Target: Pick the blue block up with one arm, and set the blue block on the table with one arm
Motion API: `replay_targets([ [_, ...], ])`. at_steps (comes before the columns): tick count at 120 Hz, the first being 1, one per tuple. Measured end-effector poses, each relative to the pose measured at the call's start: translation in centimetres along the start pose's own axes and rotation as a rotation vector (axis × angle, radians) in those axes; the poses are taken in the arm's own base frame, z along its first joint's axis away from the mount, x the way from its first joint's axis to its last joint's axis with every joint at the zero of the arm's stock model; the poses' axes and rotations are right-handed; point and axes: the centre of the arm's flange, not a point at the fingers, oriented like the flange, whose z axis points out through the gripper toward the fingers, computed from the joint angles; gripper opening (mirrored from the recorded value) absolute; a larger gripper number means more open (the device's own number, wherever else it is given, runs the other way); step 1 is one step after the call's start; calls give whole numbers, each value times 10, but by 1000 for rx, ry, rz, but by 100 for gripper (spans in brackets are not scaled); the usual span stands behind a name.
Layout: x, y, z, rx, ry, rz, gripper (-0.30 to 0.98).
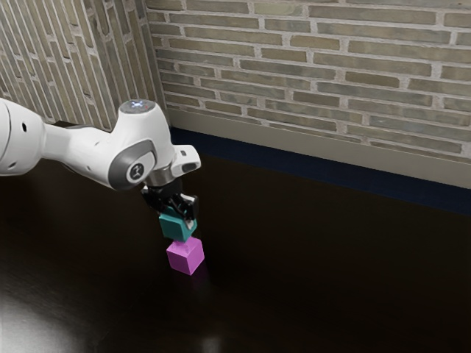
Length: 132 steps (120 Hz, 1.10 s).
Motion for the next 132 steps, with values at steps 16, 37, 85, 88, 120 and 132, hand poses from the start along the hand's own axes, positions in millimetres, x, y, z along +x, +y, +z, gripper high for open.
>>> replay_targets([
  [16, -1, -55, 6, 17, -20, -82, 39],
  [37, -11, -89, 35, 19, -73, -117, 40],
  [85, -8, -90, 66, 2, -48, -77, 49],
  [88, -8, -90, 66, 1, -46, -75, 51],
  [120, 76, -79, -117, -41, 139, -78, 62],
  [132, 77, -71, -195, -67, 139, -70, 63],
])
